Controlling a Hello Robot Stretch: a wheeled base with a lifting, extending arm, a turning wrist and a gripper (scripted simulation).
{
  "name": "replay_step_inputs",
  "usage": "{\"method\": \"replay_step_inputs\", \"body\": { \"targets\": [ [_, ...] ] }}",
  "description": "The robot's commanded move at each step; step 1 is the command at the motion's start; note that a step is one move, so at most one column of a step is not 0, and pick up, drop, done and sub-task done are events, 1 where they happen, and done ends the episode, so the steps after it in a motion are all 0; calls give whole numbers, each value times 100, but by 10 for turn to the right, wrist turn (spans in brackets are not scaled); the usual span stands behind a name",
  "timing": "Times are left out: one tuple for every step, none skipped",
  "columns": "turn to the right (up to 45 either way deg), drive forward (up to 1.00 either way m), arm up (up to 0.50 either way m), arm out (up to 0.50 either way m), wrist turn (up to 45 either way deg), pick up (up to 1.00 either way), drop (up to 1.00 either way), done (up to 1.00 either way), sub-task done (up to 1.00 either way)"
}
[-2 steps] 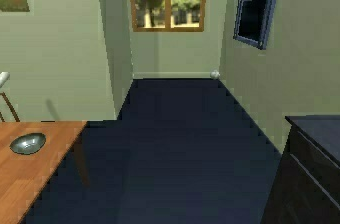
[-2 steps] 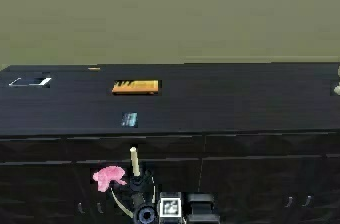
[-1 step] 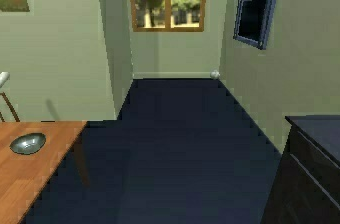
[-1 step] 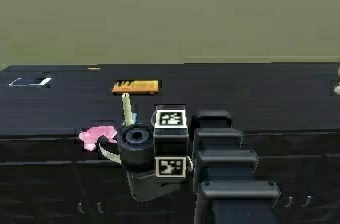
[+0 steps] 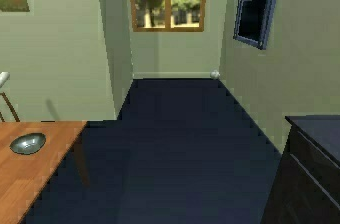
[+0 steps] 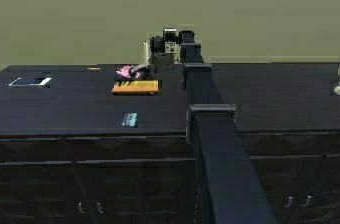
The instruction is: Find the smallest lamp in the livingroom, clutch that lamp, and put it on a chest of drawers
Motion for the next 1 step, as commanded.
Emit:
{"method": "replay_step_inputs", "body": {
  "targets": [
    [0, 0, 0, 0, 300, 0, 0, 0, 0]
  ]
}}
